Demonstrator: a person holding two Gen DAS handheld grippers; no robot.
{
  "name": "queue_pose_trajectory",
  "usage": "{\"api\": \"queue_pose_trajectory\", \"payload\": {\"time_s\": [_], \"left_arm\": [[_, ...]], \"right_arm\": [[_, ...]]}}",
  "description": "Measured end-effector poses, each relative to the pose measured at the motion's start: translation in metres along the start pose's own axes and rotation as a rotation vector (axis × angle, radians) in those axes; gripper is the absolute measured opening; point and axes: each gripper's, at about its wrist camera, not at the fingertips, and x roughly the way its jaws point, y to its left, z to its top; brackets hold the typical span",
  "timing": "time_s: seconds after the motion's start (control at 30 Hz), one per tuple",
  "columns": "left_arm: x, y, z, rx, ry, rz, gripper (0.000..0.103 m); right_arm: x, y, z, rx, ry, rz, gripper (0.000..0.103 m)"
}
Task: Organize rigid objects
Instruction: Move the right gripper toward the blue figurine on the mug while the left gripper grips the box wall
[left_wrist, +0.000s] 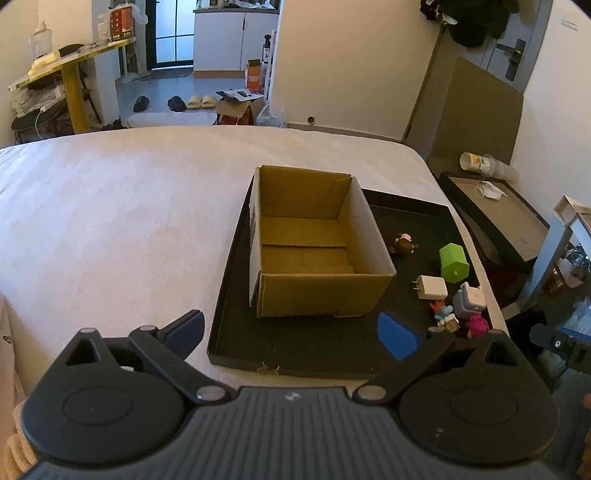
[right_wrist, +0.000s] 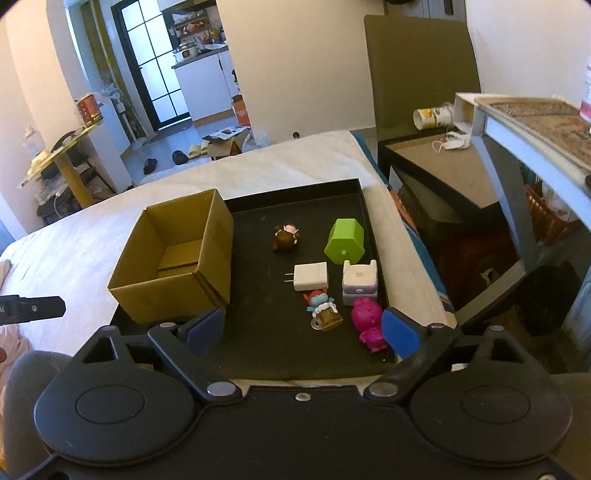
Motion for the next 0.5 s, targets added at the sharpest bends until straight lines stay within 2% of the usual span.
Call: {"api": "queue_pose_trajectory", "payload": {"time_s": [0.23,0.33,0.5], "left_arm": [[0.017,0.000,0.006,-0.003,0.014,0.015,0.099],[0.027,0.002,0.009,-0.013,0.026,0.021,0.096],[0.044,0.004,0.018,-0.031,0.039,0.035,0.093]], "right_arm": [[0.020,-0.005,0.003,0.019,0.024,0.018,0.084],[0.030,-0.008,0.005,0.036,0.038,0.040,0.078],[0.047,-0.012,0.006,0.069,0.064,0.053,0.075]]}}
